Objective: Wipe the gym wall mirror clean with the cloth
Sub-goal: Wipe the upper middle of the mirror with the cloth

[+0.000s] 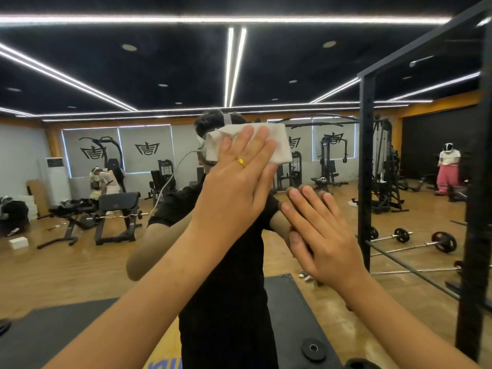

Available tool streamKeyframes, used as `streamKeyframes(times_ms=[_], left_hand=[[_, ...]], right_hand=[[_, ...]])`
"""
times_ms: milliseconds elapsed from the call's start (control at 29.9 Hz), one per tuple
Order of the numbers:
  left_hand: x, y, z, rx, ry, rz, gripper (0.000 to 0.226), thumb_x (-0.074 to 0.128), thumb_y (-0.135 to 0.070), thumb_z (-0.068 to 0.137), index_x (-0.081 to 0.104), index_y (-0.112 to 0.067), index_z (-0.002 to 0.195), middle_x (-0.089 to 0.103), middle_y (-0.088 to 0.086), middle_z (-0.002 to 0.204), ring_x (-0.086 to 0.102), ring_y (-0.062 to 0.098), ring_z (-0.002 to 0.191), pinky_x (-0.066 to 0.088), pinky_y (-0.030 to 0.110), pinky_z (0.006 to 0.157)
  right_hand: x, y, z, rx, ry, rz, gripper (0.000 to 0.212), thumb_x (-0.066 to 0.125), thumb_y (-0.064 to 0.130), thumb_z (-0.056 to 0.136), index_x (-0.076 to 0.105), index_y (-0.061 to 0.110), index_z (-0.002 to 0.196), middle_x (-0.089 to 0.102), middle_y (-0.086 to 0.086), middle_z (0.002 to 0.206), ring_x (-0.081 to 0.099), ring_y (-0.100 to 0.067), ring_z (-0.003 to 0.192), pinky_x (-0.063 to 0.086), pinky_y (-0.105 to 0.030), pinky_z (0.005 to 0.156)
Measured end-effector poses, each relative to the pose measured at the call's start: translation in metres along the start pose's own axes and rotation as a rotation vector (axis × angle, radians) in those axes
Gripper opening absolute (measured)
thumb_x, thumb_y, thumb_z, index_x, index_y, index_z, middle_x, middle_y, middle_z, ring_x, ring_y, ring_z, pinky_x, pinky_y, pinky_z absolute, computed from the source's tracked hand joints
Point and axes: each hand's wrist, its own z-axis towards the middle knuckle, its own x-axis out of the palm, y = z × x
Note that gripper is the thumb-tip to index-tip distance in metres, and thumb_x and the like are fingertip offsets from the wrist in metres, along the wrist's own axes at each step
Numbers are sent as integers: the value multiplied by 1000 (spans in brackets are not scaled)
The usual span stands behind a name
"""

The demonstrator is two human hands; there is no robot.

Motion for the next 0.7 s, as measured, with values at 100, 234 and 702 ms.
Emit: streamKeyframes(times_ms=[100, 234, 702], left_hand=[[3, 1, -1, 34, -38, 78, 41, 48, -23, 104, 62, -5, 138, 56, 15, 148, 45, 32, 143, 22, 46, 121], [6, 0, 1, 37, -69, 117, 38, 64, -11, 97, 65, -5, 134, 58, 16, 146, 48, 34, 140, 26, 50, 118], [8, 1, -1, 23, -57, 126, 62, 74, 2, 90, 52, -6, 147, 47, 12, 156, 30, 26, 149, 20, 51, 121]], right_hand=[[1, 2, -1, 4, 3, -5, 44, 44, 22, 106, 52, 7, 147, 45, -16, 157, 37, -32, 150, 28, -55, 123], [0, 1, -1, 6, 9, -6, 44, 45, 22, 105, 53, 7, 146, 45, -16, 157, 37, -32, 151, 27, -55, 124], [-13, -5, -2, -33, 77, -9, 49, 45, 25, 105, 47, 12, 152, 38, -14, 162, 32, -31, 153, 13, -55, 127]])
